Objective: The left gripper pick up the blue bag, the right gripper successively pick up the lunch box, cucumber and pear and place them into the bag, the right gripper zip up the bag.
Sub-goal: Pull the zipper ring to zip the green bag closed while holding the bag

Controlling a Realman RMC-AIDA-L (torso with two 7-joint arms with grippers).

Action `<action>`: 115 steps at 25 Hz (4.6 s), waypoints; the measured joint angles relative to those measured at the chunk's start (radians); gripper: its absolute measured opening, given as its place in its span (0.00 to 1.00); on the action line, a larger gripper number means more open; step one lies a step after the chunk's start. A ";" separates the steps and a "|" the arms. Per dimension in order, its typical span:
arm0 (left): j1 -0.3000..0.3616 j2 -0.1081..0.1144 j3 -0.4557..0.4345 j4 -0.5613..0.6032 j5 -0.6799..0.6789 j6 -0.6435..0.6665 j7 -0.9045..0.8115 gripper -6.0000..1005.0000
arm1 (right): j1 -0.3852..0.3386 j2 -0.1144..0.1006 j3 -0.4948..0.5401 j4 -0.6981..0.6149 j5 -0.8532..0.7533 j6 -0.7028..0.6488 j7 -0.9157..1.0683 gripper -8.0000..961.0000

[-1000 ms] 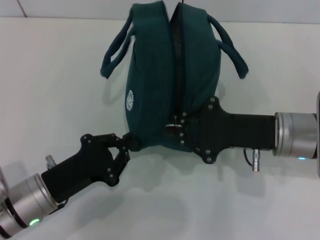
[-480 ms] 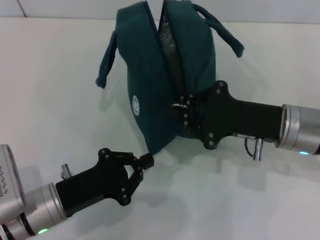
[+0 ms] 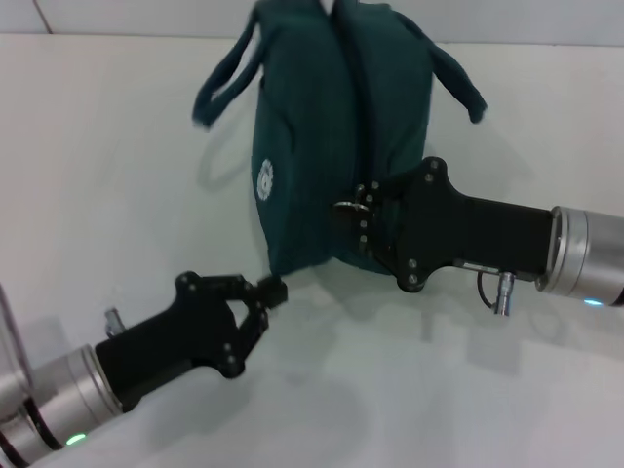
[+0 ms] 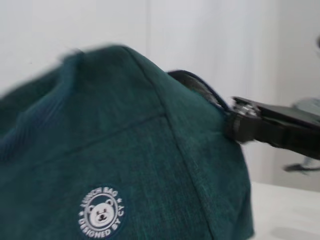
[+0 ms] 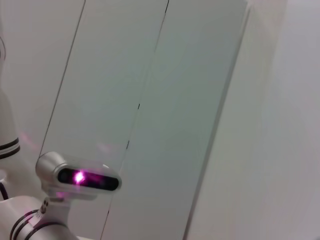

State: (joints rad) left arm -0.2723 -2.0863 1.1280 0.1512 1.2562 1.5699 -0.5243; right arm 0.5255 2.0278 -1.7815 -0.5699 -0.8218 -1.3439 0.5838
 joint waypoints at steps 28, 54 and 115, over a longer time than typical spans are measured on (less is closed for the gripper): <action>-0.044 -0.005 0.009 -0.045 -0.131 -0.004 -0.064 0.88 | 0.000 0.000 -0.002 0.001 -0.001 0.005 0.000 0.04; -0.079 -0.013 0.002 -0.053 -0.173 -0.060 -0.037 0.61 | -0.019 0.000 -0.051 0.105 0.159 -0.087 -0.038 0.04; -0.096 -0.017 0.001 -0.132 -0.163 0.065 0.051 0.15 | -0.044 -0.002 -0.042 0.157 0.371 -0.135 -0.052 0.04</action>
State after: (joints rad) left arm -0.3679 -2.1034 1.1294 0.0194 1.0934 1.6345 -0.4734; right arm 0.4813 2.0263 -1.8235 -0.4134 -0.4508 -1.4791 0.5322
